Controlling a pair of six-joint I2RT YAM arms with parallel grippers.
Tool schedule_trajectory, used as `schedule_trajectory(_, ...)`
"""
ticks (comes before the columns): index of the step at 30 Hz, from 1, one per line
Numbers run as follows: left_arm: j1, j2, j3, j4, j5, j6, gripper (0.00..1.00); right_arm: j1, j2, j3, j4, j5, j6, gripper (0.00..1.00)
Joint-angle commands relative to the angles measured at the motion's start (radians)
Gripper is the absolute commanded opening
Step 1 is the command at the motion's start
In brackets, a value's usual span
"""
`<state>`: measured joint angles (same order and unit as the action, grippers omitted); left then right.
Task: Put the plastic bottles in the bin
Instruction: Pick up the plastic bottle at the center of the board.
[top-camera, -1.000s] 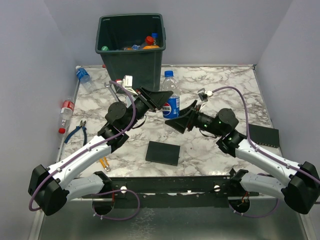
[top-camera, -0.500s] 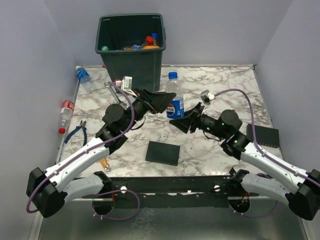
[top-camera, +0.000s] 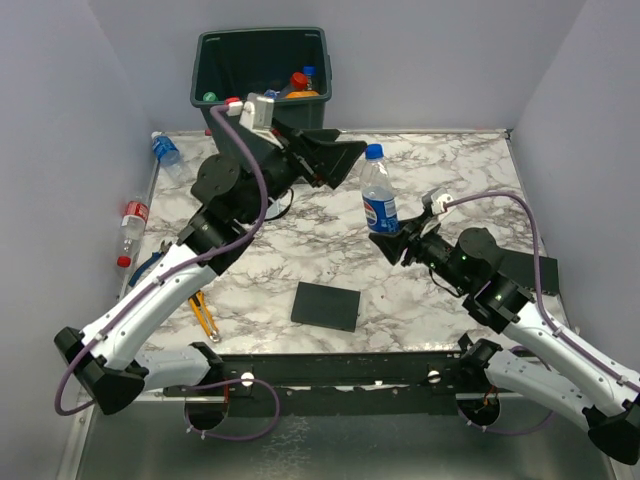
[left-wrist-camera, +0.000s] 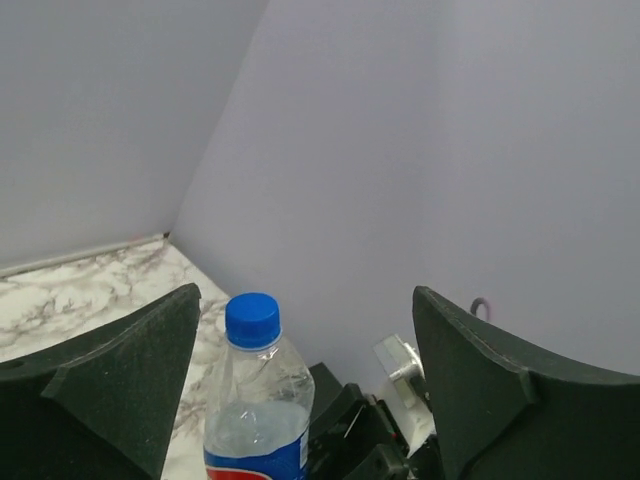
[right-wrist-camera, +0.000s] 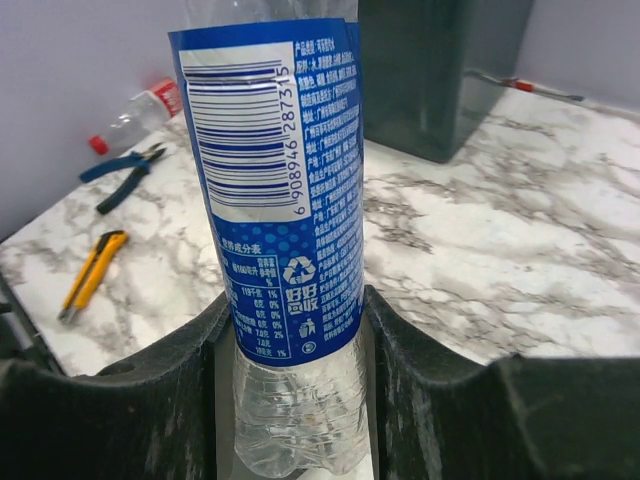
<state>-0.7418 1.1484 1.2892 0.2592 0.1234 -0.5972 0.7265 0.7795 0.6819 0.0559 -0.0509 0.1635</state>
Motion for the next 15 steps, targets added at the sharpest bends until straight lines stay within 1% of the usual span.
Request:
schedule_trajectory(1, -0.003, 0.113, 0.110, -0.219, 0.033, 0.063, 0.83, 0.004, 0.002, 0.041, -0.040, 0.126, -0.062, 0.17)
schedule_trajectory(6, -0.011, 0.206, 0.196, -0.294, 0.040, 0.081, 0.75, 0.004, 0.019, 0.053, -0.043, 0.126, -0.065, 0.17)
schedule_trajectory(13, -0.018, 0.283, 0.266, -0.304, 0.047, 0.095, 0.67, 0.007, 0.032, 0.055, -0.047, 0.113, -0.062, 0.16)
schedule_trajectory(15, -0.020, 0.297, 0.280, -0.304, 0.060, 0.100, 0.60, 0.009, 0.032, 0.056, -0.049, 0.114, -0.061, 0.16)
